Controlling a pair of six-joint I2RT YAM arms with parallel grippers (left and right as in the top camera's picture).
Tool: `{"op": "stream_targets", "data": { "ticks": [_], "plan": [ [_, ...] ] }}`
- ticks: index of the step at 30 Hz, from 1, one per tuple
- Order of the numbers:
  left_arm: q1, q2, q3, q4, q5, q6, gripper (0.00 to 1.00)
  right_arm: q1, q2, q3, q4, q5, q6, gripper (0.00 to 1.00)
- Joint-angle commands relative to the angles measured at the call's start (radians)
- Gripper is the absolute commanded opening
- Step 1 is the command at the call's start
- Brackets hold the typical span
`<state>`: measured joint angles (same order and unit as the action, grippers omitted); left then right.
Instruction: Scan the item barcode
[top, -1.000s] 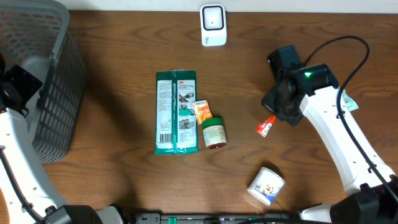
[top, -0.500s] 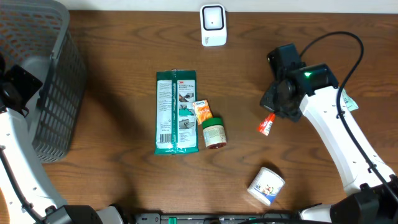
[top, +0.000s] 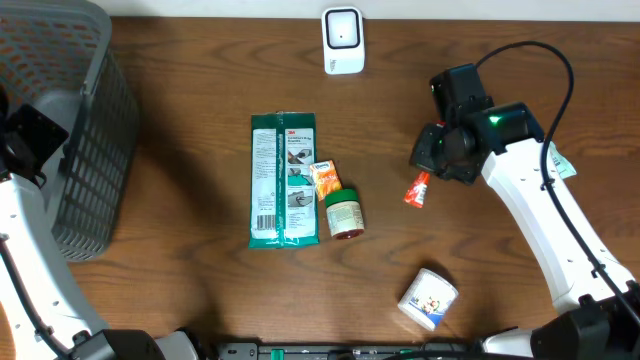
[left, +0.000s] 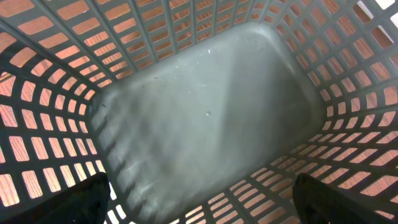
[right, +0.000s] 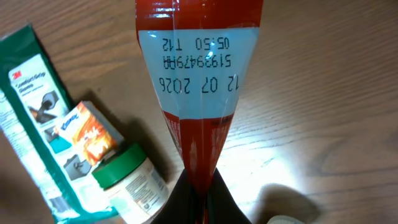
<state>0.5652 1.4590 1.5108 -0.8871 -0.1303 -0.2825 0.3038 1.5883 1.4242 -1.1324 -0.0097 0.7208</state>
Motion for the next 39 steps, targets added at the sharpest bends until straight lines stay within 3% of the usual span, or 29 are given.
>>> {"op": "stream_targets", "data": {
  "ticks": [1,7,10,19,20,24,26,31,35,36,38,39],
  "plan": [
    [0.003,0.008,0.013,-0.003,-0.006,0.013,0.93,-0.011,-0.011,-0.008,-0.003,-0.013,0.009,0.01],
    [0.003,0.008,0.013,-0.003,-0.006,0.013,0.94,-0.011,-0.011,-0.131,0.082,0.014,0.349,0.01],
    [0.003,0.008,0.013,-0.003,-0.006,0.013,0.93,-0.011,-0.011,-0.248,0.180,0.010,0.523,0.06],
    [0.003,0.008,0.013,-0.003,-0.006,0.013,0.93,-0.017,-0.011,-0.527,0.534,0.000,0.815,0.11],
    [0.003,0.008,0.013,-0.003,-0.006,0.013,0.93,-0.017,-0.011,-0.547,0.565,0.000,0.844,0.18],
    [0.003,0.008,0.013,-0.003,-0.006,0.013,0.93,-0.019,-0.011,-0.560,0.583,0.014,0.864,0.81],
    [0.003,0.008,0.013,-0.003,-0.006,0.013,0.94,-0.023,-0.013,-0.557,0.583,0.016,0.801,0.99],
    [0.003,0.008,0.013,-0.003,-0.006,0.013,0.94,-0.036,-0.045,-0.537,0.581,0.016,0.672,0.99],
    [0.003,0.008,0.013,-0.003,-0.006,0.013,0.93,-0.063,-0.104,-0.526,0.579,0.026,0.680,0.99],
    [0.003,0.008,0.013,-0.003,-0.006,0.013,0.93,-0.077,-0.116,-0.526,0.574,0.023,0.692,0.90],
    [0.003,0.008,0.013,-0.002,-0.006,0.013,0.94,-0.108,-0.131,-0.526,0.562,0.025,0.700,0.49],
    [0.003,0.008,0.013,-0.003,-0.006,0.013,0.93,-0.123,-0.132,-0.526,0.554,0.033,0.700,0.37]
  ]
}}
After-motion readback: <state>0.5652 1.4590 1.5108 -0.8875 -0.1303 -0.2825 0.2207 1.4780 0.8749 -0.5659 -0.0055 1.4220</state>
